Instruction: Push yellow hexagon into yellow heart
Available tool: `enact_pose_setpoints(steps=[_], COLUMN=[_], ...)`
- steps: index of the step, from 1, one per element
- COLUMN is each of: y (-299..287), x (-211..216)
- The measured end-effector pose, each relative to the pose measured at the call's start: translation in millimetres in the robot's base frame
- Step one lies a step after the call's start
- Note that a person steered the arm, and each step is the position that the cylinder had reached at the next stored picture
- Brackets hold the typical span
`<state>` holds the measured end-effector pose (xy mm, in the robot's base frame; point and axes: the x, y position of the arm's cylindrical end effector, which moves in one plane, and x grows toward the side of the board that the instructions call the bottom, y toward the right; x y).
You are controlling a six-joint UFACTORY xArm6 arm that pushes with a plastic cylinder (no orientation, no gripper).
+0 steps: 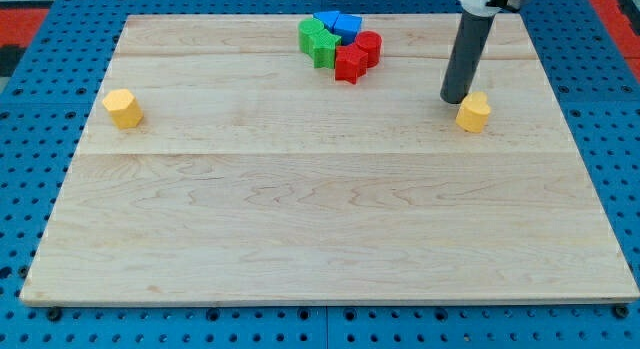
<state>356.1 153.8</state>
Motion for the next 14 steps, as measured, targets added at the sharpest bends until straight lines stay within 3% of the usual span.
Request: enact_pose_setpoints(steps=[2,6,7,9,10,11,12,13,14], y=[-73,-210,-259,-415,-458,-458,-458,-459,-459], x=[17,147,159,143,123,123,102,52,48])
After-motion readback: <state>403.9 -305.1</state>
